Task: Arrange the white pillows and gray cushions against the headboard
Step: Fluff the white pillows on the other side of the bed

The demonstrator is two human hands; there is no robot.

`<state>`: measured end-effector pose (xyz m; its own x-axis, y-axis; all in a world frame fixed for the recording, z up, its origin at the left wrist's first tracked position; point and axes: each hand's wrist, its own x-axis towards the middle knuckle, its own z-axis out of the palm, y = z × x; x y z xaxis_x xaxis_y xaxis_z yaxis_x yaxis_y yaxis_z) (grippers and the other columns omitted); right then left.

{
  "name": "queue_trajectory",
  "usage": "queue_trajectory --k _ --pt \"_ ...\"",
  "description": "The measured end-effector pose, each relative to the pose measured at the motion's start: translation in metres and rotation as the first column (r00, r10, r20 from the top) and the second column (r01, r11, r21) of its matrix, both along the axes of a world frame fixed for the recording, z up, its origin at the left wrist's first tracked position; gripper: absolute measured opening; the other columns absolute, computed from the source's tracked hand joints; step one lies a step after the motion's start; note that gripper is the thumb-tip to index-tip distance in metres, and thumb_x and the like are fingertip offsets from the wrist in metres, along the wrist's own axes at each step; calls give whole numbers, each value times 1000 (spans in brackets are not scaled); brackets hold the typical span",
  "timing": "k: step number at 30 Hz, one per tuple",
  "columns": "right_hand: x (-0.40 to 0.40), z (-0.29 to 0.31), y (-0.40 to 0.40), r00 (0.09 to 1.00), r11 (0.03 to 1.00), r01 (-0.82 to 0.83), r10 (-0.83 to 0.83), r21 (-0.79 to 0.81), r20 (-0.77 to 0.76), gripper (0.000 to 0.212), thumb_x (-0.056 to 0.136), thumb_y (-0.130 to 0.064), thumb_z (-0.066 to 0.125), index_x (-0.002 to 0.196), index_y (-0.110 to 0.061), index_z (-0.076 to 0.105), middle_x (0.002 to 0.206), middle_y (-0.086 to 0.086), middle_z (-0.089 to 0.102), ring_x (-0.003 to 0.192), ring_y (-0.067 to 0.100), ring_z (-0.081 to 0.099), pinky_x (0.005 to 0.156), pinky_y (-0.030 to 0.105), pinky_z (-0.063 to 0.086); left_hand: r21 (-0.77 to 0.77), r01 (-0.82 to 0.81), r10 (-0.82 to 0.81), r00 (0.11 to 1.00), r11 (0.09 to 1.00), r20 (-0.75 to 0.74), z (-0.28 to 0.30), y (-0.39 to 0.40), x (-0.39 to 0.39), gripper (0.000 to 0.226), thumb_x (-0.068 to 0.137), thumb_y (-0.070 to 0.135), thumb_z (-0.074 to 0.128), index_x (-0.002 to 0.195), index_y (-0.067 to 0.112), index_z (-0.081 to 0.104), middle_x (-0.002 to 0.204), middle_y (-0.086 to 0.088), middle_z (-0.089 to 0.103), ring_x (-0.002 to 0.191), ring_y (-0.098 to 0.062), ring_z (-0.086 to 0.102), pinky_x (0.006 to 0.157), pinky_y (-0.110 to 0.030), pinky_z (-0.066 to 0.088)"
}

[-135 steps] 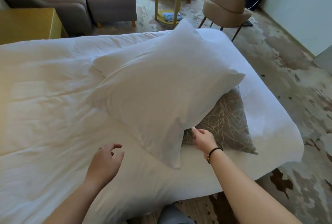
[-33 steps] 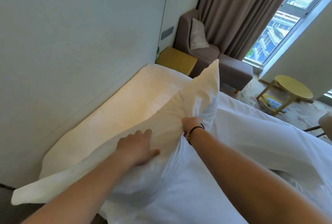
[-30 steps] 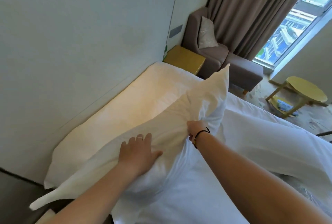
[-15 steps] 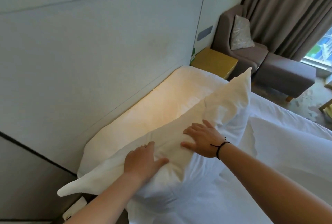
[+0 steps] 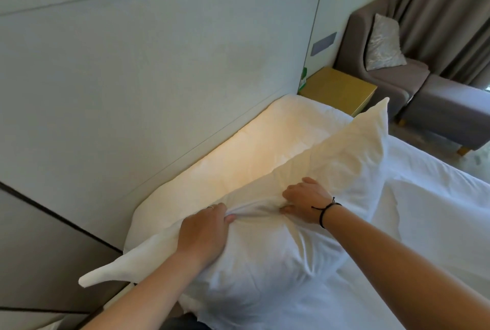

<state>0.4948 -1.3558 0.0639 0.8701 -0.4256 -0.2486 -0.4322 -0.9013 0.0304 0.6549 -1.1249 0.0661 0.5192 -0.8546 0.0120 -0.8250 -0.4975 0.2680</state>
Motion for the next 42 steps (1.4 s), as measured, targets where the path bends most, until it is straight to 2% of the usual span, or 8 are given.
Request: queue_trajectory --k 6,14,22,26,29,32,35,42 --pt "18 -1 -2 994 995 68 -61 -67 94 25 95 -40 43 74 -28 46 75 -5 63 63 18 48 86 35 40 18 41 -42 999 999 27 -1 -7 25 32 100 53 25 90 28 43 90 2 67 78 -24 65 58 -34 37" --pt "71 9 -12 788 884 467 -419 6 451 24 89 -22 49 65 -21 50 60 -10 50 61 17 47 102 42 34 -114 -6 -5 995 994 -98 20 -60 83 33 99 52 32 79 27 34 64 7 50 63 -30 49 56 -35 30" --pt "151 104 -96 650 895 446 -320 -5 689 35 91 -26 57 56 -24 49 57 -8 50 60 15 48 110 48 28 -374 70 -145 973 925 -179 101 -121 147 36 98 53 40 70 31 32 53 12 42 49 -10 43 45 -26 24" --pt "222 141 -141 619 907 420 -291 6 730 33 90 -40 56 60 -25 58 60 -12 53 76 14 51 109 57 26 -416 69 -100 993 907 -54 134 -153 213 33 93 58 40 78 29 41 60 7 49 59 -24 49 51 -33 30" --pt "272 125 -165 592 834 518 -511 191 623 16 89 -47 54 99 -41 65 107 -13 62 129 20 38 109 65 17 -340 30 -28 1000 940 10 120 -175 264 32 88 63 47 109 39 51 85 6 66 80 -27 63 60 -34 40" --pt "299 69 -160 587 648 598 -755 472 293 70 89 -54 59 149 -38 27 160 -2 22 147 26 19 114 58 21 -9 -10 9 999 1000 -45 64 -175 298 64 84 71 46 138 41 31 124 1 62 109 -27 61 82 -42 49" --pt "308 -3 -111 654 475 527 -756 704 21 98 84 -62 61 155 -30 1 164 6 -4 150 25 4 118 46 17 264 -23 27 1000 964 -14 4 -152 317 95 77 85 35 153 33 14 139 -7 52 121 -29 52 96 -43 46" --pt "312 -50 -52 504 290 511 -864 809 -9 102 77 -75 56 151 -44 -6 163 -7 -11 150 15 -5 116 43 18 163 -77 93 991 984 -97 -13 -127 351 101 62 90 50 145 38 28 118 1 66 103 -25 64 74 -37 51"
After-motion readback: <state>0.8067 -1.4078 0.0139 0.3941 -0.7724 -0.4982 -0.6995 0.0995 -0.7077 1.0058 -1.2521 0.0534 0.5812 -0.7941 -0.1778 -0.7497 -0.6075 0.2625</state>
